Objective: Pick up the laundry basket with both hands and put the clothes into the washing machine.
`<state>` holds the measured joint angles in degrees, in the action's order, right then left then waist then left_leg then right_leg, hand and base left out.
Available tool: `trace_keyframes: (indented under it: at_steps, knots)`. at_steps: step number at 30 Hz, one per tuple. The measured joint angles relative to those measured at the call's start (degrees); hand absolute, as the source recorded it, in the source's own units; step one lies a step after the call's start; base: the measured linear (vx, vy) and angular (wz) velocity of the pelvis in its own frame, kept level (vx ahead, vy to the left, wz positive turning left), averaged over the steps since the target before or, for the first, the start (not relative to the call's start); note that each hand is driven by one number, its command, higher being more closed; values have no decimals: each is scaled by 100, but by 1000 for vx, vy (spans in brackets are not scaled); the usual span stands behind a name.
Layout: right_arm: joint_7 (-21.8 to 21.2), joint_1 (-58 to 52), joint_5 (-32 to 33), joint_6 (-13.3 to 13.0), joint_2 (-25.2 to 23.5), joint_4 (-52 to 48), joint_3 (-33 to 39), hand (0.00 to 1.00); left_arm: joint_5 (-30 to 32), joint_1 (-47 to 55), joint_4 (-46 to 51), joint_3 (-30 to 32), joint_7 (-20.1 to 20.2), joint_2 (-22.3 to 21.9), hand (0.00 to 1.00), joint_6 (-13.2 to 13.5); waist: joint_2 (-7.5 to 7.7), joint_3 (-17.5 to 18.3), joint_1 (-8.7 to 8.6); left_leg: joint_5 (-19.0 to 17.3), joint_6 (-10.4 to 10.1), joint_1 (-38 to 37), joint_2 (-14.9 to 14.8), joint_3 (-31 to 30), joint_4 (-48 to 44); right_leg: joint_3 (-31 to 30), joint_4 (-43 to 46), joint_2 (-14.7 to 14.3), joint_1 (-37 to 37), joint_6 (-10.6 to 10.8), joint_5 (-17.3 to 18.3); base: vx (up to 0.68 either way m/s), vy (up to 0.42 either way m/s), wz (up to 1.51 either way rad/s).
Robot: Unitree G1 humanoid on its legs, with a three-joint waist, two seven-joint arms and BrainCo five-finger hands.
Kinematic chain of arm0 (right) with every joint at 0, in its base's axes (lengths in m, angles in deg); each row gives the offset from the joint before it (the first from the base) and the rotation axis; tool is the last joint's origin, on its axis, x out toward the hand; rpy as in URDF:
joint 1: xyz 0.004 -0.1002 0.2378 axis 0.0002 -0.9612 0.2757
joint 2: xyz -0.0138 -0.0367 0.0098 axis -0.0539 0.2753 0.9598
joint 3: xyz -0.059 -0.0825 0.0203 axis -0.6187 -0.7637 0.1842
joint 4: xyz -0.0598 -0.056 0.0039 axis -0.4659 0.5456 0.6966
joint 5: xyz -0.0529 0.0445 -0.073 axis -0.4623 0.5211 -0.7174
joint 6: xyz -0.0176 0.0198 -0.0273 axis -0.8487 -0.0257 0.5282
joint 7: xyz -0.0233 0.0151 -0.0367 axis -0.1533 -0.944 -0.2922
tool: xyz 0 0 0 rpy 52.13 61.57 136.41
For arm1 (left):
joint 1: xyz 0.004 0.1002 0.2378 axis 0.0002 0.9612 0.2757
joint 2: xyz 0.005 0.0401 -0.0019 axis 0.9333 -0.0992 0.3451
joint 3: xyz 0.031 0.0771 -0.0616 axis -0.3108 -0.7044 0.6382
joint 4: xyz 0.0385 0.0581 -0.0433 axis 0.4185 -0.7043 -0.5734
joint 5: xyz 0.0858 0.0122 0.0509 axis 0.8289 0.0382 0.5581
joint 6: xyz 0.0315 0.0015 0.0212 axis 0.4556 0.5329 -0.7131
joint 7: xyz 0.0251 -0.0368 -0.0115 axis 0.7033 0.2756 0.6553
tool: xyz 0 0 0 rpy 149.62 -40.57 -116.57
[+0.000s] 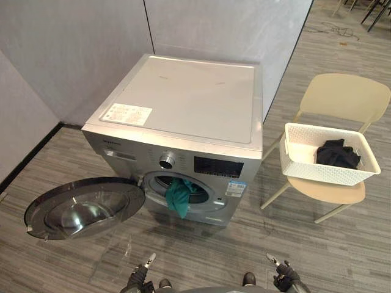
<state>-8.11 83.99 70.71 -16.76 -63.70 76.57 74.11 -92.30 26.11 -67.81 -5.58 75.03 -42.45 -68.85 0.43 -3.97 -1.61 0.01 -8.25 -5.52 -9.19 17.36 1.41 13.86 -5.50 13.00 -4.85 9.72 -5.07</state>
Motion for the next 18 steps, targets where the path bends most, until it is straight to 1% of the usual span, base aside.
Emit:
trace_keyframes:
  at_steps: [7,10,12,13,14,15,16,17,18]
  knots:
    - [-6,35,-34,11,-3,87,-72,0,-10,12,-34,-1,-3,4,0,1,16,33,29,-7,-7,-42,65,-90,97,-8,32,36,18,0,40,-28,-5,0]
    - [-8,35,-53,45,8,139,-67,0,-9,13,-52,-7,-2,-5,0,0,16,63,24,-32,-20,-45,203,-373,247,-1,252,124,167,30,185,-9,14,4]
    - [-10,20,-52,78,-9,139,-58,0,-7,12,-59,-21,3,2,0,0,39,53,6,-68,35,-47,285,-482,248,7,588,233,282,54,361,13,35,15]
    - [-11,18,-50,88,-18,139,-45,0,1,13,-61,-53,4,14,0,0,61,53,-19,-113,105,-51,357,-558,238,18,877,337,363,55,513,35,51,23]
    - [-12,23,-48,88,-27,132,32,0,14,5,-104,-65,9,25,0,6,131,19,-29,-193,219,-56,452,-697,226,26,1255,454,463,-68,632,45,55,18]
    - [-13,16,-47,87,-29,132,89,0,13,-6,-119,-74,10,21,0,8,112,10,-39,-221,260,-62,487,-771,216,18,1543,506,584,-151,679,7,92,12]
    - [-12,35,15,71,-31,72,94,0,28,-8,-159,-134,28,21,0,5,41,-44,-54,-289,360,-83,499,-849,186,-81,2648,623,1065,-518,676,-11,86,6]
    - [-13,37,42,71,-50,8,85,0,29,-4,-156,-179,38,27,0,7,21,-59,-59,-304,380,-118,495,-854,160,-178,3084,648,1284,-757,617,4,115,3]
    - [-15,7,68,41,-113,-99,46,0,47,5,-157,-277,68,69,0,1,9,-106,-55,-344,435,-237,476,-839,146,-407,3763,655,1617,-1099,331,47,81,-3]
